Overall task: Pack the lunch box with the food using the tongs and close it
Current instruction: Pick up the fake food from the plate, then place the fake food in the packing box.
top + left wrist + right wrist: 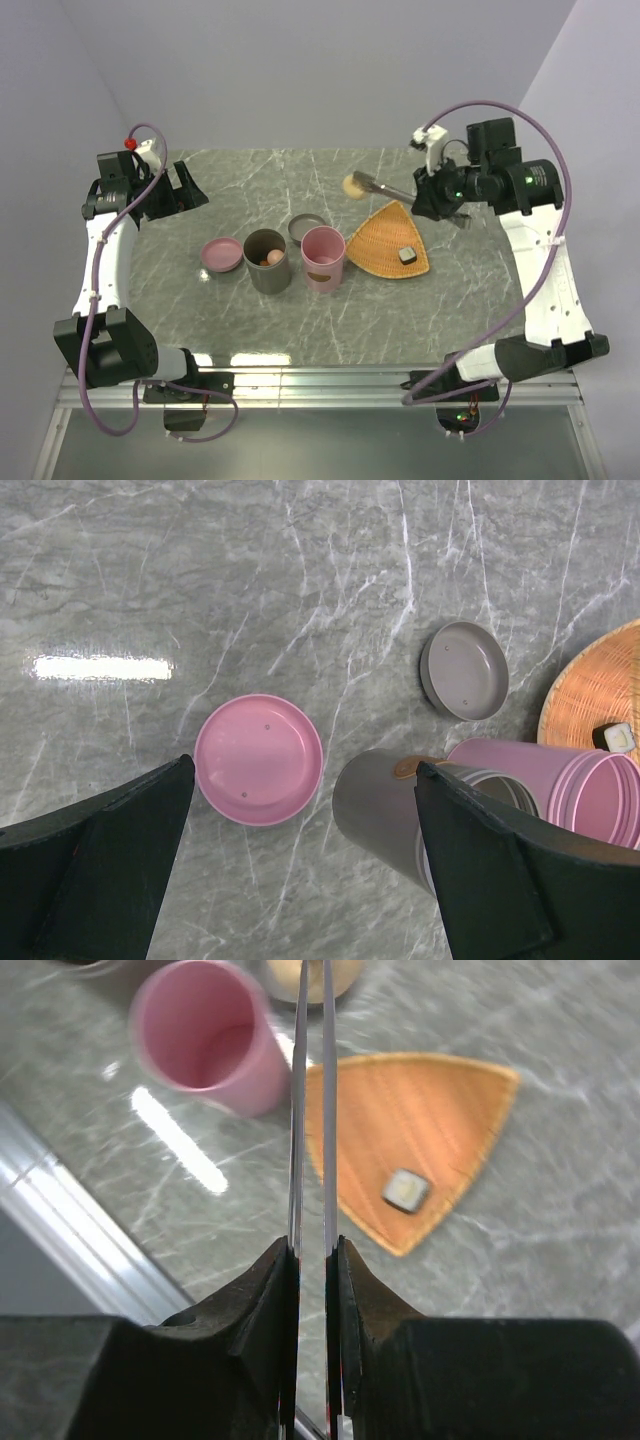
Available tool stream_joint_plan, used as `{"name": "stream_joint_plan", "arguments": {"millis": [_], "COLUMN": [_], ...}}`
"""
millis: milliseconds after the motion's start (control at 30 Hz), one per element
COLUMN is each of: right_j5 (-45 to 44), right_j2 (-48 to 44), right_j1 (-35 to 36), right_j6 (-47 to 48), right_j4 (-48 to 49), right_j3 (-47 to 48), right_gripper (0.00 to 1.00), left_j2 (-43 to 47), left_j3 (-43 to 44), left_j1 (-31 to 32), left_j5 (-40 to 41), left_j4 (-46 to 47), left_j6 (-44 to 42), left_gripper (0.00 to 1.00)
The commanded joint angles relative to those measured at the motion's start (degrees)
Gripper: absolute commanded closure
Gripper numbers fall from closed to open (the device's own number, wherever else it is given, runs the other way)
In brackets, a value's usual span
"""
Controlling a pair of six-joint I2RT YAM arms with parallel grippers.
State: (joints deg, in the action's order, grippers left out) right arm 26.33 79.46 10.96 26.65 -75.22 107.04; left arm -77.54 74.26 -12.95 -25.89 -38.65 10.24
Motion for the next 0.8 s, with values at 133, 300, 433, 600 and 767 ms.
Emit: {"name": "stream_joint_plan", "arguments": {"millis": [133,300,433,600,767], "right_j5": [-0.92,-1.10,-4.35,-7.07,-7.96], "right_j2": [-5.89,-5.98,-6.78,-5.64,-4.23], "right_j1": [15.84,18.13,20.24,20.24,20.33], "right_j6": [-2.04,-1.96,-2.66,-3.63,-4.77], "right_j4": [-0.28,0.07,2.62,5.96,7.89], "right_j3": [-6.84,-11.14,-15.02,-16.95,-16.17], "right_gripper": [0.83,0.83,0.83,0.83,0.83], "left_j2": [0.19,0.72,0.55,0.37,0.55], "left_j3": [1.59,1.42,1.68,1.85,1.68], "left_j1": [-0.32,-0.23,-0.32,-0.23,-0.23], "left_j5": [-0.74,-0.48,-0.74,-0.74,-0.48], "left_j4": [0.77,0.60,0.51,0.51,0.42], "left_j6": [0.13,-0.13,0.04,0.13,0.04], "left_gripper": [0.01,0.01,0.00,0.01,0.01]}}
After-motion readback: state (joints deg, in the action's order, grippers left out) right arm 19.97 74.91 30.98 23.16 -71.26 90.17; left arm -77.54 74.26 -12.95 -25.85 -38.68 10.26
